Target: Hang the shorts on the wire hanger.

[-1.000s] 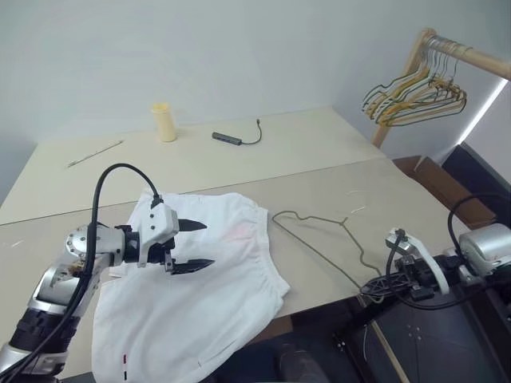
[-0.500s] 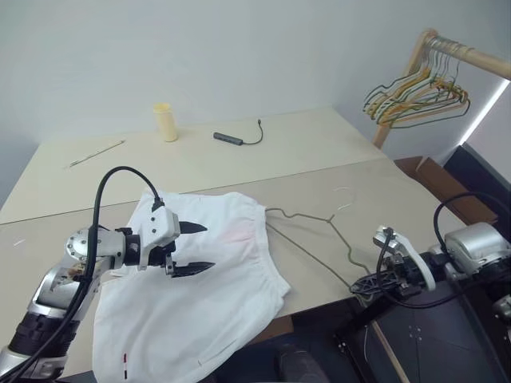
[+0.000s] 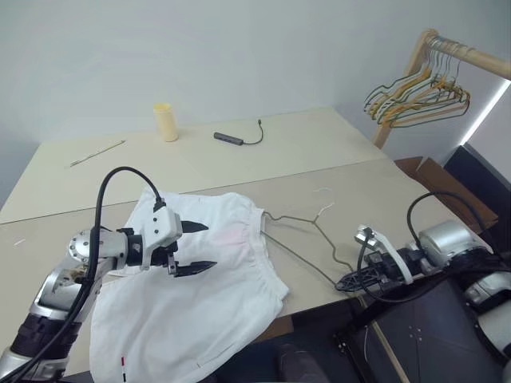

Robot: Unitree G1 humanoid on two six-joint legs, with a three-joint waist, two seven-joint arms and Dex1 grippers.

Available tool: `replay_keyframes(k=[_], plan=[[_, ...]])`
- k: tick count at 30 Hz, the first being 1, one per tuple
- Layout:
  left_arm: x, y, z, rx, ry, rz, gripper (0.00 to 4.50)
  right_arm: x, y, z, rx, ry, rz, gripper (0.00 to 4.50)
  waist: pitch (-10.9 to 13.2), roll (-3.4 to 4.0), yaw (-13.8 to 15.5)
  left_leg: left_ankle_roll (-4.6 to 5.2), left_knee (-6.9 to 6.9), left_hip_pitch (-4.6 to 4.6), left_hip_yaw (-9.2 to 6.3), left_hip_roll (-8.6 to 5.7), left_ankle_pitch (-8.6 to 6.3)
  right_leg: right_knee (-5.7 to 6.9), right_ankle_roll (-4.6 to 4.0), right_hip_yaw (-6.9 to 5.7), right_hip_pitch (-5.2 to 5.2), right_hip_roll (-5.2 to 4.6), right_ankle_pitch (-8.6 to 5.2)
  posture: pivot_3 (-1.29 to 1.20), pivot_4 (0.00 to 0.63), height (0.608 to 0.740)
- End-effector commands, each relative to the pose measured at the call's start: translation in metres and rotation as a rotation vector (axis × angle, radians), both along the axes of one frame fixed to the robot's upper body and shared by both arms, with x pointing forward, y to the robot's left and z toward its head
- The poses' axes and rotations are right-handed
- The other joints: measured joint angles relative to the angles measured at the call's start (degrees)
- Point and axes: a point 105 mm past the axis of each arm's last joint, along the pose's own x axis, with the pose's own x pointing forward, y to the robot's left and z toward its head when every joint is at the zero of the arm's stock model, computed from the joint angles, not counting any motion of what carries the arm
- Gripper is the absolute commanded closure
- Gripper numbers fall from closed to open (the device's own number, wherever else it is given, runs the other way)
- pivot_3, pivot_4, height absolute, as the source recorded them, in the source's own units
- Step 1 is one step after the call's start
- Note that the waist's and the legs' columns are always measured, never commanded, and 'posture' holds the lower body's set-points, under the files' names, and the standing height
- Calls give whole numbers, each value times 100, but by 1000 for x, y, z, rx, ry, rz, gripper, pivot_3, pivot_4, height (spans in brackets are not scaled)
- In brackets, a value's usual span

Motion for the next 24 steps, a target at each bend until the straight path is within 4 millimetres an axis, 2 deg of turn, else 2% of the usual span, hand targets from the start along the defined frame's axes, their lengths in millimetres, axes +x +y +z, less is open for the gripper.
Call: replay_keyframes(k=[1,6,10,13,20,24], plan=[[-1,-5,8,4,-45,-9,35,9,7,11,44,-40,46,4500,0,0,18,0,0,0,-1,0,0,1,-7,0,0,0,4,-112,0,740],[-1,-5,6,8,-45,-4,35,24,13,9,32,-65,36,4500,0,1,12,0,3,2,-2,0,0,5,-10,0,1,0,6,-100,0,740],[-1,-7,6,1,-46,-1,35,27,20,14,56,-86,63,4500,-1,1,62,0,4,0,-6,-2,0,7,-13,-1,1,-1,8,-97,0,740],[-1,-7,6,1,-48,3,35,38,25,17,53,-92,25,4500,-1,1,77,0,4,1,-7,-2,0,7,-14,-2,0,-2,9,-88,0,740],[-3,-7,3,-3,-45,8,35,53,24,13,40,-122,-45,4500,-2,3,169,0,7,0,-10,-3,0,15,-17,-6,-1,-3,10,-86,0,740],[-3,-7,3,-3,-47,7,35,58,26,23,94,-187,-42,4500,-2,3,192,0,9,-5,-12,-6,0,15,-17,-8,-3,-8,11,-92,0,740]])
